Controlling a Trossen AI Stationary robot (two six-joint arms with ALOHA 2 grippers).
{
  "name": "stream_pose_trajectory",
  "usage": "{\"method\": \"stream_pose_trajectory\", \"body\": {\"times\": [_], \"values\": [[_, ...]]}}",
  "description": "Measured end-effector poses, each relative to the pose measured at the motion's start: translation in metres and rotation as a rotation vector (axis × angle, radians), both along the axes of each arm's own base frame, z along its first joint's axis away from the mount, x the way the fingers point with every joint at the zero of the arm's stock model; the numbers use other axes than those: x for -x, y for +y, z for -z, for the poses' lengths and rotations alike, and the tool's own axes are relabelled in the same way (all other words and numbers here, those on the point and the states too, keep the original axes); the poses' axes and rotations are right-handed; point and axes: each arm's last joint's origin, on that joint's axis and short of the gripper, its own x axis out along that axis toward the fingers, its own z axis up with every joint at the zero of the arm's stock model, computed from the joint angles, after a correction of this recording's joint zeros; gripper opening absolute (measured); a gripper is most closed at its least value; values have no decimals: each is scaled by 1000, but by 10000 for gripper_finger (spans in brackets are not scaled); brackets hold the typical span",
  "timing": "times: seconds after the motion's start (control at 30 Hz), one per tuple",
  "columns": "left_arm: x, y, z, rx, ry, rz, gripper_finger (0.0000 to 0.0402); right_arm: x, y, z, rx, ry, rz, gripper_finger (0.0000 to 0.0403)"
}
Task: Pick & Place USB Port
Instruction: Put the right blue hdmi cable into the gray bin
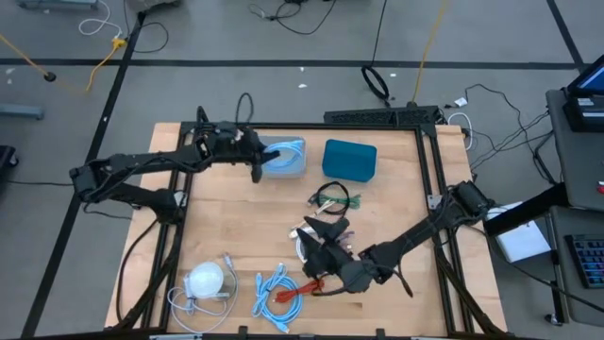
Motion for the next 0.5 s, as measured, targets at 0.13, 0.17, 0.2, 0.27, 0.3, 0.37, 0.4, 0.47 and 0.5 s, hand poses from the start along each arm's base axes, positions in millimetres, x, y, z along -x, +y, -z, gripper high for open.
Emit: {"method": "stream_pose_trajectory", "body": {"times": [0.13, 0.17, 0.2, 0.27, 0.3, 0.37, 0.4, 0.47, 0.5], "values": [[24, 18, 15, 47, -121, 37, 27, 4, 2, 8, -11, -7, -9, 206], [29, 20, 18, 49, -127, 50, 27, 4, 2, 8, -13, -10, -9, 204], [33, 22, 22, 55, -120, 64, 27, 4, 2, 8, -15, -12, -8, 203], [37, 24, 27, 69, -109, 88, 27, 4, 1, 8, -23, -19, -7, 201], [38, 25, 26, 62, -114, 94, 27, 3, -1, 9, -25, -19, -6, 201], [39, 26, 25, 40, -119, 98, 27, 2, -3, 9, -32, -26, 1, 201], [39, 26, 25, 36, -115, 99, 27, 1, -4, 9, -33, -27, 3, 201], [38, 27, 27, 30, -106, 103, 27, 1, -5, 9, -33, -27, 6, 200], [38, 27, 28, 25, -101, 97, 27, 0, -6, 9, -34, -27, 8, 200]]}}
